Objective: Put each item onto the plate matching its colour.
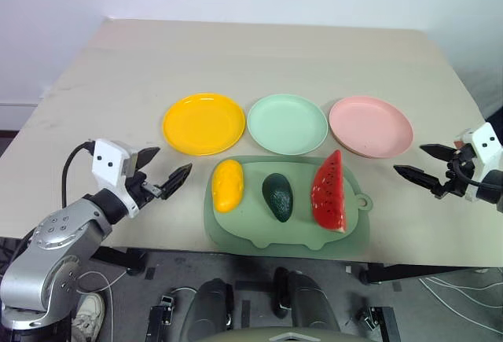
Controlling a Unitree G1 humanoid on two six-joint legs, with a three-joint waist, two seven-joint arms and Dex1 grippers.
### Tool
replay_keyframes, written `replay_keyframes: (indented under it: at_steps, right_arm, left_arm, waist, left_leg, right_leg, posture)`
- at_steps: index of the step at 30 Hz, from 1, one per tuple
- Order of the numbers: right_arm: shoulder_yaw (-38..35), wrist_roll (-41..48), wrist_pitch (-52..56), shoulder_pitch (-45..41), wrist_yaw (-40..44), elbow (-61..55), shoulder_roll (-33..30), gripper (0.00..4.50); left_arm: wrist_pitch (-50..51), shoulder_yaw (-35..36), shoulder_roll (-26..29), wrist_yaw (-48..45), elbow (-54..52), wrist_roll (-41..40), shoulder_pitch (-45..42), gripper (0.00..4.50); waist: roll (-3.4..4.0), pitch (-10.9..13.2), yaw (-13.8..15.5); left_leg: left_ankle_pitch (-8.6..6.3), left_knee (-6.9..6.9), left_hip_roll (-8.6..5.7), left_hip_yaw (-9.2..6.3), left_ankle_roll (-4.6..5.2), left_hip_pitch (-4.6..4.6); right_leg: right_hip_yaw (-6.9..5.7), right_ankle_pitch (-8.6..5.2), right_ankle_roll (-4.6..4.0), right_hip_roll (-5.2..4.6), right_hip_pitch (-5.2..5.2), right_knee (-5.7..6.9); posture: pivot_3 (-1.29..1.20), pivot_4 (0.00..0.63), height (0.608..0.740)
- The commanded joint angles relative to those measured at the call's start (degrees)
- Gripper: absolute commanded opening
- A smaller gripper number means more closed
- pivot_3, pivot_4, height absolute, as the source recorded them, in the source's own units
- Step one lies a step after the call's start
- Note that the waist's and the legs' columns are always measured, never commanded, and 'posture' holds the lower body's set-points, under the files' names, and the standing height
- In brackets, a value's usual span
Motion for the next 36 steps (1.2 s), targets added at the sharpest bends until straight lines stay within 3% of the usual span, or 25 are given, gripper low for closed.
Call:
replay_keyframes:
  at_steps: [1, 10, 18, 24, 31, 36]
  right_arm:
    - [-3.27, 0.66, 0.12, 1.80, -1.07, -3.29, -0.05, 4.50]
    - [-9.32, 2.98, 4.19, 10.15, -2.44, -11.28, -0.07, 4.50]
    - [-12.86, 11.45, 16.93, 3.93, -6.72, -17.48, -1.07, 4.50]
    - [-13.10, 18.78, 28.65, 4.02, -10.21, -27.33, -1.00, 4.50]
    - [-15.29, 35.85, 46.60, -7.69, -23.73, -33.66, -0.47, 4.50]
    - [-10.33, 47.45, 57.19, -15.30, -37.55, -36.89, 0.99, 4.50]
  left_arm:
    - [-0.30, 0.56, 0.62, -0.73, -0.88, -1.01, -0.47, 4.48]
    - [1.00, -1.69, 1.42, -2.55, 1.24, -1.58, -4.42, 4.48]
    - [0.77, 1.29, 3.69, -4.85, 2.00, -2.72, -2.21, 4.48]
    - [0.47, 5.06, 5.39, -7.69, 1.83, -4.30, 0.63, 4.48]
    - [-1.02, 4.69, 5.97, -9.01, 5.03, -2.77, 0.67, 4.48]
    - [-1.94, 1.68, 4.37, -8.43, 6.45, -1.91, -1.77, 4.48]
  waist:
    - [0.00, 0.00, 0.02]
    - [0.01, -0.02, -0.16]
    - [0.04, -0.03, 0.01]
    - [0.04, -0.03, 0.01]
    - [0.05, -0.03, -0.06]
    - [0.02, -0.04, 0.09]
  left_leg:
    - [0.00, 0.00, 0.00, 0.00, 0.00, 0.00]
    - [0.00, 0.01, 0.00, 0.00, 0.00, 0.03]
    - [0.00, -0.02, 0.03, 0.05, -0.01, 0.08]
    - [0.00, -0.02, 0.02, 0.00, 0.00, 0.00]
    - [0.00, -0.02, 0.05, 0.02, 0.00, 0.01]
    - [-0.01, -0.03, 0.04, -0.03, 0.00, -0.08]
  right_leg:
    - [0.00, 0.00, 0.00, 0.00, 0.00, 0.00]
    - [0.01, 0.00, 0.01, 0.00, 0.04, 0.00]
    - [0.07, -0.01, -0.01, 0.06, 0.02, 0.01]
    - [0.04, -0.01, -0.01, 0.02, 0.00, -0.03]
    - [0.04, -0.11, -0.17, 0.03, -0.04, -0.01]
    - [0.02, -0.10, -0.16, -0.01, -0.07, -0.03]
  posture:
    - [0.00, 0.150, 0.740]
    - [0.00, 0.150, 0.740]
    - [0.00, 0.150, 0.740]
    - [0.00, 0.150, 0.740]
    - [0.00, 0.150, 0.740]
    - [0.00, 0.150, 0.740]
